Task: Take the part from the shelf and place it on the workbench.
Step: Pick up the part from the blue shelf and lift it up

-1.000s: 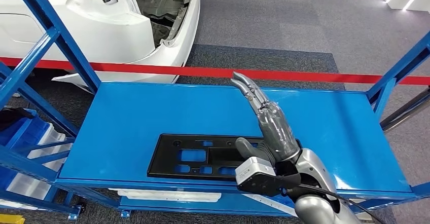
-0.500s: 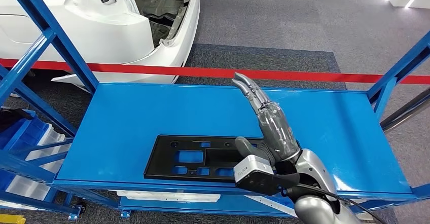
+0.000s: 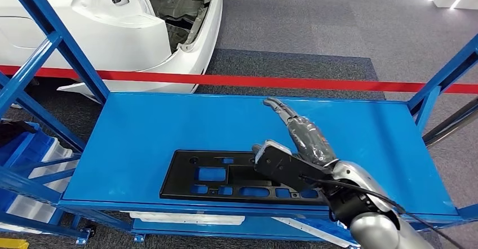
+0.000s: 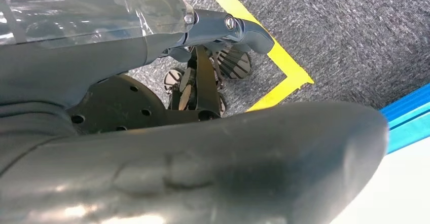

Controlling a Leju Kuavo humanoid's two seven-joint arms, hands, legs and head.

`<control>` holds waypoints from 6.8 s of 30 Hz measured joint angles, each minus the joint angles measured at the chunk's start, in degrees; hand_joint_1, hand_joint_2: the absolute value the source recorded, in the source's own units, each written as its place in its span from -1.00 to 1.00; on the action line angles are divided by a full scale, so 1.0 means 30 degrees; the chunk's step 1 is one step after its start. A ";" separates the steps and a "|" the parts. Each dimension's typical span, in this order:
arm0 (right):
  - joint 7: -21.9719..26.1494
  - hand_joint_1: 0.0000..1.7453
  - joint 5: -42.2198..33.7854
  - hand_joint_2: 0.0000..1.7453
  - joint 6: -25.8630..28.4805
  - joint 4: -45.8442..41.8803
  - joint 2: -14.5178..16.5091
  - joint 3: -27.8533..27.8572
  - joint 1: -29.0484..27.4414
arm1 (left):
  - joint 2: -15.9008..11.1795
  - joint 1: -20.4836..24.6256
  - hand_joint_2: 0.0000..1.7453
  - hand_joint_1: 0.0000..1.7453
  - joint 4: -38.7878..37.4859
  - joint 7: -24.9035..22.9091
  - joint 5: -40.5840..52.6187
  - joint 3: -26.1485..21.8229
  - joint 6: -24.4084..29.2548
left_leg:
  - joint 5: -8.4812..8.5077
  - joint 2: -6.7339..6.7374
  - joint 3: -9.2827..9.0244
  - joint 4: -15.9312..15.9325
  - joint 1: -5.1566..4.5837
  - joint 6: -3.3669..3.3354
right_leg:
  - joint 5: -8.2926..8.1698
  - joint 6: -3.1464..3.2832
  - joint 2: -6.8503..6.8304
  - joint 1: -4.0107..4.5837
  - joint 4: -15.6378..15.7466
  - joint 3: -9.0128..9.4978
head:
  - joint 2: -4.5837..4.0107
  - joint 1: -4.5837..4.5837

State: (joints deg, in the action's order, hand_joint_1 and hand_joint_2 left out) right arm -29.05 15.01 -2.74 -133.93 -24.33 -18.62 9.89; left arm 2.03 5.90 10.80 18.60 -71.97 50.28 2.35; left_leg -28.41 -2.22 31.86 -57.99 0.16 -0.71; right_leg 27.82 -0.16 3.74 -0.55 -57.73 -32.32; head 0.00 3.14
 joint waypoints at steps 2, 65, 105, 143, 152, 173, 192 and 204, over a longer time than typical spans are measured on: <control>-0.0679 -1.00 0.0372 1.00 -0.0401 -0.0534 -0.0578 -0.0060 0.0306 | 0.0000 -0.0005 -1.00 -1.00 0.0000 0.0005 0.0004 -0.0064 -0.0020 | 0.0000 0.0000 0.0001 0.0000 -0.0002 -0.0001 | 0.0000 0.0000 -0.0001 -0.0002 0.0001 -0.0001 | 0.0000 -0.0002; -0.1150 -1.00 -0.5411 1.00 -0.0890 0.2037 -0.7054 -1.0486 0.6671 | 0.0007 0.0001 -1.00 -1.00 0.0000 0.0053 0.1011 -0.0135 -0.0610 | -0.0009 -0.0012 -0.0002 0.0022 -0.0002 0.0006 | 0.0039 0.0005 -0.0032 -0.0002 -0.0008 -0.0011 | 0.0000 -0.0004; -0.1150 -1.00 0.3658 1.00 -1.2905 0.2926 -0.3944 -0.4300 0.1056 | 0.0007 -0.0006 -1.00 -1.00 0.0000 -0.0029 0.0967 -0.0135 -0.0565 | -0.0016 -0.0016 -0.0086 0.0042 -0.0006 0.0016 | 0.0044 0.0009 -0.0036 -0.0002 -0.0009 0.0058 | 0.0000 0.0002; -0.1150 -1.00 0.5813 1.00 -1.4711 0.1931 -0.2076 -0.0663 -0.1930 | 0.0007 -0.0006 -1.00 -1.00 0.0000 -0.0067 0.1229 -0.0135 -0.0579 | -0.0018 -0.0013 -0.0092 0.0043 -0.0006 0.0017 | 0.0050 0.0006 -0.0032 -0.0001 -0.0008 0.0059 | 0.0000 0.0000; -0.1150 -1.00 0.6282 1.00 -1.4972 0.1991 -0.1943 0.0013 -0.2524 | 0.0007 -0.0005 -1.00 -1.00 0.0000 -0.0117 0.1332 -0.0135 -0.0579 | -0.0019 -0.0012 -0.0092 0.0043 -0.0006 0.0017 | 0.0051 0.0004 -0.0031 -0.0001 -0.0008 0.0057 | 0.0000 -0.0002; -0.1150 -1.00 0.7877 1.00 -1.7023 0.2203 -0.1504 0.1546 -0.2894 | 0.0007 -0.0004 -1.00 -1.00 0.0062 -0.0299 0.1353 -0.0128 -0.0563 | -0.0019 -0.0011 -0.0092 0.0043 -0.0006 0.0017 | 0.0054 0.0002 -0.0030 -0.0001 -0.0008 0.0057 | 0.0000 -0.0002; -0.1150 -1.00 0.5686 1.00 -0.9899 0.3580 -0.1442 0.0967 -0.3560 | 0.0007 -0.0004 -1.00 -1.00 0.0084 -0.0401 0.0942 -0.0133 -0.0162 | -0.0019 -0.0011 -0.0091 0.0043 -0.0006 0.0017 | 0.0054 0.0001 -0.0031 -0.0001 -0.0008 0.0059 | 0.0000 0.0000; -0.1150 -1.00 0.5932 1.00 -0.9522 0.4170 -0.1442 0.0384 -0.3665 | 0.0007 -0.0006 -1.00 -1.00 0.0087 -0.0454 0.0778 -0.0133 -0.0064 | -0.0019 -0.0011 -0.0091 0.0043 -0.0006 0.0017 | 0.0054 0.0001 -0.0030 -0.0001 -0.0008 0.0059 | 0.0000 0.0000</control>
State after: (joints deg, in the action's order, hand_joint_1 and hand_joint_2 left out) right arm -32.50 32.80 -31.30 -121.42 -28.65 -17.47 -1.10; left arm 2.05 5.88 11.06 17.24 -69.64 49.88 2.16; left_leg -28.46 -2.25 31.59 -57.86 0.14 -0.66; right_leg 27.98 -0.16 3.65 -0.56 -57.76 -32.15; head 0.00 3.14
